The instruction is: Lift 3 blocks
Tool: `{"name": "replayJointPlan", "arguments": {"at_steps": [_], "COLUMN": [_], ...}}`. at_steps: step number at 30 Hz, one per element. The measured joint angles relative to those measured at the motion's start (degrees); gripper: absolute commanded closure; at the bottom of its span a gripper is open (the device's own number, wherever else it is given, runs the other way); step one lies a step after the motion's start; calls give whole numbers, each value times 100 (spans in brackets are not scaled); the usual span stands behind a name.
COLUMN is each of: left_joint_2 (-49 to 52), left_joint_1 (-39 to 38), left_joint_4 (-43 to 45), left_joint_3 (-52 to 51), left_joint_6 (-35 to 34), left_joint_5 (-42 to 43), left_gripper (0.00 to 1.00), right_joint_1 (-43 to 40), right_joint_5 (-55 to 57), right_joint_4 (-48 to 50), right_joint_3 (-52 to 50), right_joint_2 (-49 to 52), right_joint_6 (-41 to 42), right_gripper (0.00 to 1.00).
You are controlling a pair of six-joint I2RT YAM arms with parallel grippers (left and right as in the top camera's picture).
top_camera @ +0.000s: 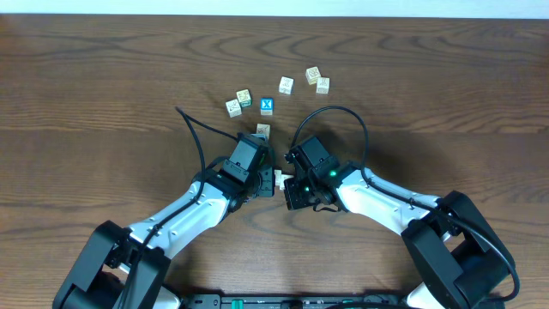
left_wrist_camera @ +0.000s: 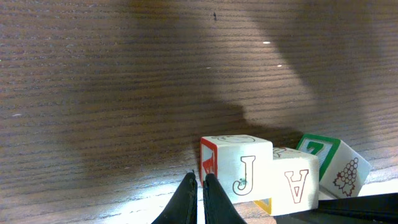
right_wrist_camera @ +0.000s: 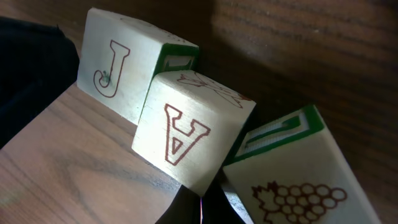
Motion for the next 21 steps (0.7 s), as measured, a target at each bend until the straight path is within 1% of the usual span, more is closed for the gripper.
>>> {"name": "replayJointPlan", "arguments": {"at_steps": [21], "left_joint_2": [0], "left_joint_1": [0], "left_joint_4": [-4], "left_joint_3": [0], "left_joint_6": [0], "left_joint_5": [0], "left_gripper": [93], "right_joint_1": [0], "right_joint_5": [138], "right_joint_4": [236], "right_joint_3": [-2], "right_joint_2": [0], "right_joint_6": [0], "right_gripper": [99]}}
